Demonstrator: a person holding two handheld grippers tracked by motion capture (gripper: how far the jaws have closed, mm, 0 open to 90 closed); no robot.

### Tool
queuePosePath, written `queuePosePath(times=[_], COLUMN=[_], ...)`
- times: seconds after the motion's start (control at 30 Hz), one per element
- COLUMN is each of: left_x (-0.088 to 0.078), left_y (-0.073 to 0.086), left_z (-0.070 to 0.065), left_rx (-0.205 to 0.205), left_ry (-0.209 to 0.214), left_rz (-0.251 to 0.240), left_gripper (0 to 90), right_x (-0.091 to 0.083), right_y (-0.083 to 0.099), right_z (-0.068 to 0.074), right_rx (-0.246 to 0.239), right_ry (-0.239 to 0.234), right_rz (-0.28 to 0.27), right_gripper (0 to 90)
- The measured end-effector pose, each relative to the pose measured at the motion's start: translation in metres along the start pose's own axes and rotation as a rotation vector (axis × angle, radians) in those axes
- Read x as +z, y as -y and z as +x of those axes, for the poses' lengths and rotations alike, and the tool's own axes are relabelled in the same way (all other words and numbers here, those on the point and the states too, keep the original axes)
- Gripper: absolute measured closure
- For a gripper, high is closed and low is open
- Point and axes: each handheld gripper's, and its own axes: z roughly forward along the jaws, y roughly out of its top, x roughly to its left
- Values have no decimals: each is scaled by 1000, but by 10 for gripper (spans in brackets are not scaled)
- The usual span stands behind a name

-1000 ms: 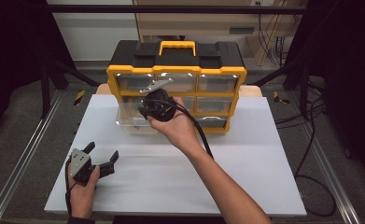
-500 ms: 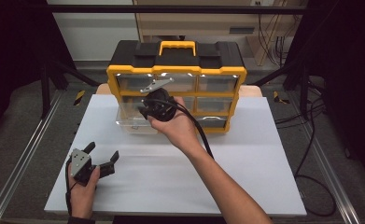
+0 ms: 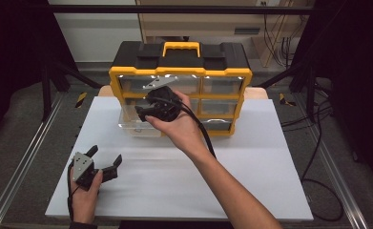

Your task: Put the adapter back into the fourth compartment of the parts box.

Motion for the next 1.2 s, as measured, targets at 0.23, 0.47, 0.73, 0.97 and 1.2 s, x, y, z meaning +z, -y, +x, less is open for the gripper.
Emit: queuePosePath(times=[0.23,0.47,0.73,0.97,1.2], left_x=[0,2,2,0,1], left_y=[0,2,0,1,1], left_z=[1,2,-1,3,5], left_rx=[-5,0,5,-1,-4], left_ry=[1,-1,5,-5,-12], left_rz=[-1,8,5,2,6], left_gripper=[20,20,20,20,21], right_x=[1,-5,-11,-18,-29], right_y=[2,5,8,9,10], right_z=[3,2,-5,-15,-27], right_rx=[-24,-12,-30,-8,24], right_ry=[38,40,57,50,44], right_rz=[-63,-93,-93,-117,-145], right_gripper=[76,59,59,65,67])
